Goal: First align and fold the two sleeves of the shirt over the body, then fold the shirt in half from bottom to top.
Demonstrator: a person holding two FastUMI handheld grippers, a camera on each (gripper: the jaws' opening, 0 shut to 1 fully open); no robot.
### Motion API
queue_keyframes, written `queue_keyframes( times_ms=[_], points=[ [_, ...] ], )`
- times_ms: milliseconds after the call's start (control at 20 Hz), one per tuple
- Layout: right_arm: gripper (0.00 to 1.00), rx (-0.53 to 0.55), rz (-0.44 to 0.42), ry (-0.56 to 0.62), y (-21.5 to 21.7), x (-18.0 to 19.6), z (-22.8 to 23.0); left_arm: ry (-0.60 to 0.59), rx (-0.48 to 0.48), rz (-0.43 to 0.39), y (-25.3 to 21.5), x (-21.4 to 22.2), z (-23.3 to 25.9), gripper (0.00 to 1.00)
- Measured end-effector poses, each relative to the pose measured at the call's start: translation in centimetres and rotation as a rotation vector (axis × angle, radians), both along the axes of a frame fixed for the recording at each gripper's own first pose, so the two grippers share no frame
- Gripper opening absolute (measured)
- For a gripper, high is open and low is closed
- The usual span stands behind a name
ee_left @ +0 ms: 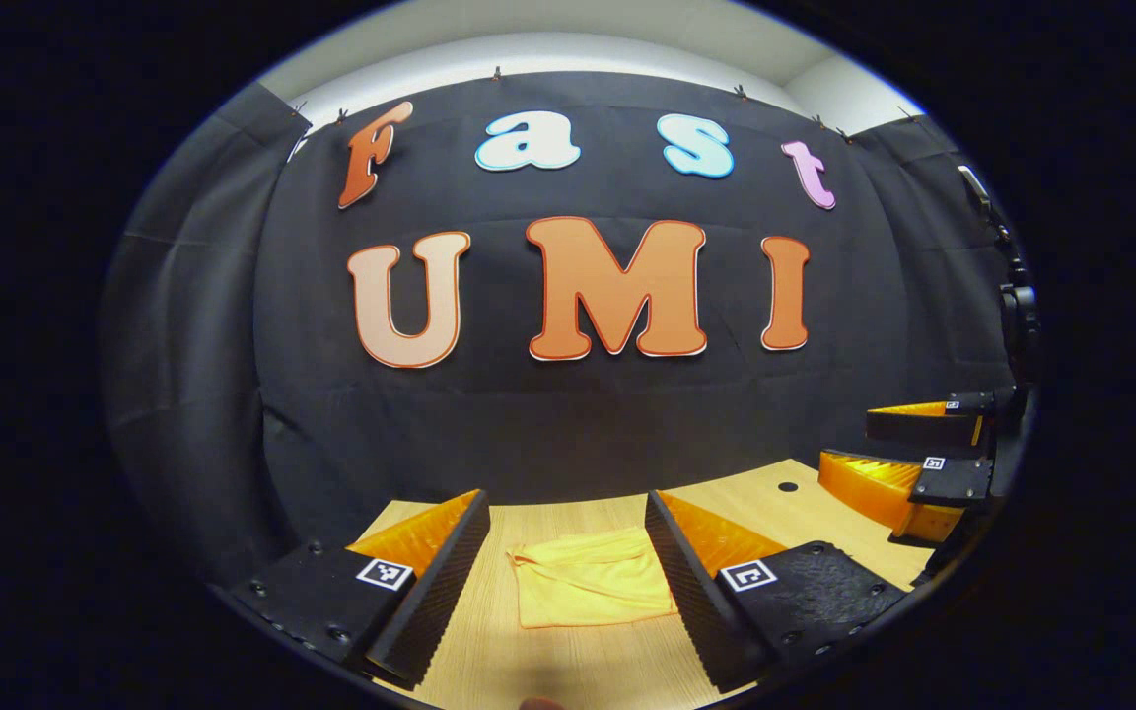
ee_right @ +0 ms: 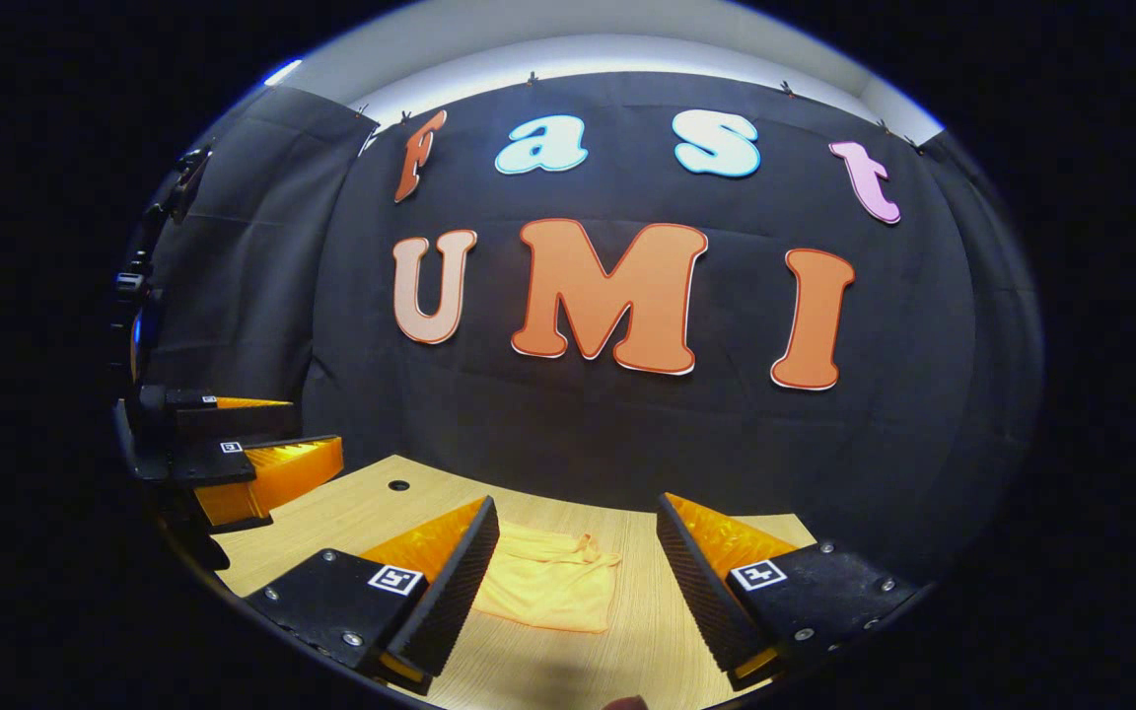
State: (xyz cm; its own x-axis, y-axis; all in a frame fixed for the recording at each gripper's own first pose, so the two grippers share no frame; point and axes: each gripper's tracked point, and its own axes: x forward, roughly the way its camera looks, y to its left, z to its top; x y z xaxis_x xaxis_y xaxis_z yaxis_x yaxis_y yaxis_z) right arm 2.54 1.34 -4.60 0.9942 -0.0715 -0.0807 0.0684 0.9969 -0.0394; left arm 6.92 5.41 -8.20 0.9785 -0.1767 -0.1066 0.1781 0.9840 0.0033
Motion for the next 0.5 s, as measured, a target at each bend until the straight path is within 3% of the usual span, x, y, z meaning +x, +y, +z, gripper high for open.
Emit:
queue_keyframes(
  times_ms=[500],
  points=[
    [0.98,0.054,0.016,0.008,0.6,-3.7,-2.1,-0.005,-0.006,-0.003,-0.2,-6.1,-1.7,0.97]
  ],
)
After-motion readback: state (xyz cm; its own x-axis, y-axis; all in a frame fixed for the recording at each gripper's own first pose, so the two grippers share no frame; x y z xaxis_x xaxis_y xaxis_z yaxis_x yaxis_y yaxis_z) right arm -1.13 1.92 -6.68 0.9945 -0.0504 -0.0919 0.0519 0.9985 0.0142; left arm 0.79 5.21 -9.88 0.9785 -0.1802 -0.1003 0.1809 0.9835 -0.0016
